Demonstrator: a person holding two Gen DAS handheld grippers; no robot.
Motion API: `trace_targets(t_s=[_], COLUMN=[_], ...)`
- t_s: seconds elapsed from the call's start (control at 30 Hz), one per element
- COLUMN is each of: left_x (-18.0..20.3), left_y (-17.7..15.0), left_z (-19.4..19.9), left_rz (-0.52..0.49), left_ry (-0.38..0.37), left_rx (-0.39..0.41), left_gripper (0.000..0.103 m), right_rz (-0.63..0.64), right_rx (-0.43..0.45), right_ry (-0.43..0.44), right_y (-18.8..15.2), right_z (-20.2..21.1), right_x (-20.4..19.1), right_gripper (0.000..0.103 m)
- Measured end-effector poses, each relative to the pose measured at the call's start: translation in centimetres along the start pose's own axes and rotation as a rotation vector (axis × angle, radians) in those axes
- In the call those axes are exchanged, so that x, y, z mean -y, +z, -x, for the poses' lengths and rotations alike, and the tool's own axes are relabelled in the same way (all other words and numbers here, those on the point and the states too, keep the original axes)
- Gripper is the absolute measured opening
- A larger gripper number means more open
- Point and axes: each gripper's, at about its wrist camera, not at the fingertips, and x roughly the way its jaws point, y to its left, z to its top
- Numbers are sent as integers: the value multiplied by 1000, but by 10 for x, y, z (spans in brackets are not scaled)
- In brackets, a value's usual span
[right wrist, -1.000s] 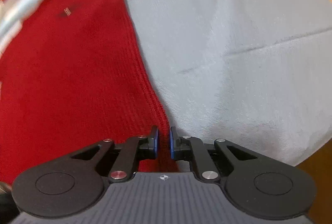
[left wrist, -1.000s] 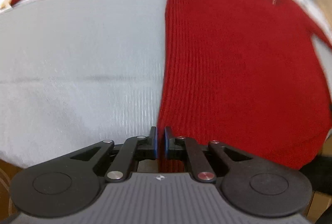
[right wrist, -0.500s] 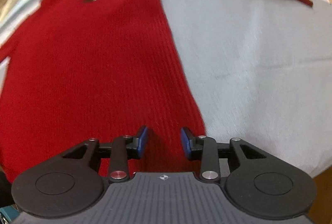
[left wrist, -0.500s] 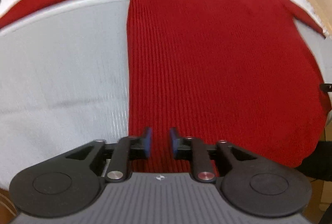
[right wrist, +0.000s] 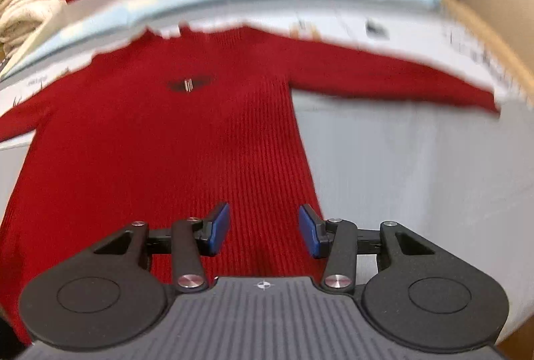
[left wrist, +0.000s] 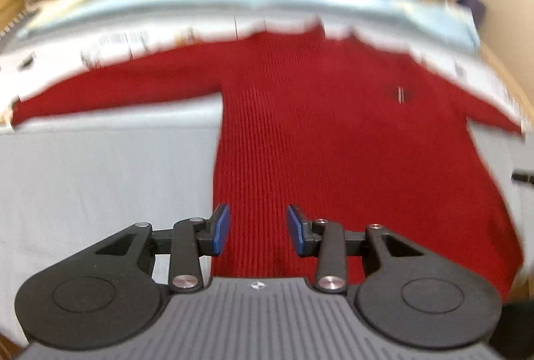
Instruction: Fold small clothes
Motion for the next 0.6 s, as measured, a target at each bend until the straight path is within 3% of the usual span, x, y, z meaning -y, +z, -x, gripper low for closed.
trace_targets(t_s=[0.1, 0.23, 0.4, 0.47, 0.53, 0.6], left_x=[-5, -11, -17, -36, -59, -87], left_y=[41, 97, 141, 139, 141, 149], left_z=[15, 29, -2, -23, -43, -60], left_rz=[31, 20, -34, -7, 62, 206], left_ry=[1, 43, 156, 179, 194, 177], left_rx=[99, 233, 356, 347, 238, 167], left_gripper=[45, 62, 65, 65, 63, 61], right_rz=[-2, -8, 32, 76, 117, 149], right_rx=[75, 152, 228, 227, 216, 205], right_ry=[13, 58, 77, 77, 90, 73], right_y=[17, 37, 44, 47, 52, 60], right_z=[5, -5, 6, 12, 16, 27], right_x=[-11, -21, -37, -44, -47, -53], right_gripper=[48, 48, 49, 49, 49, 50])
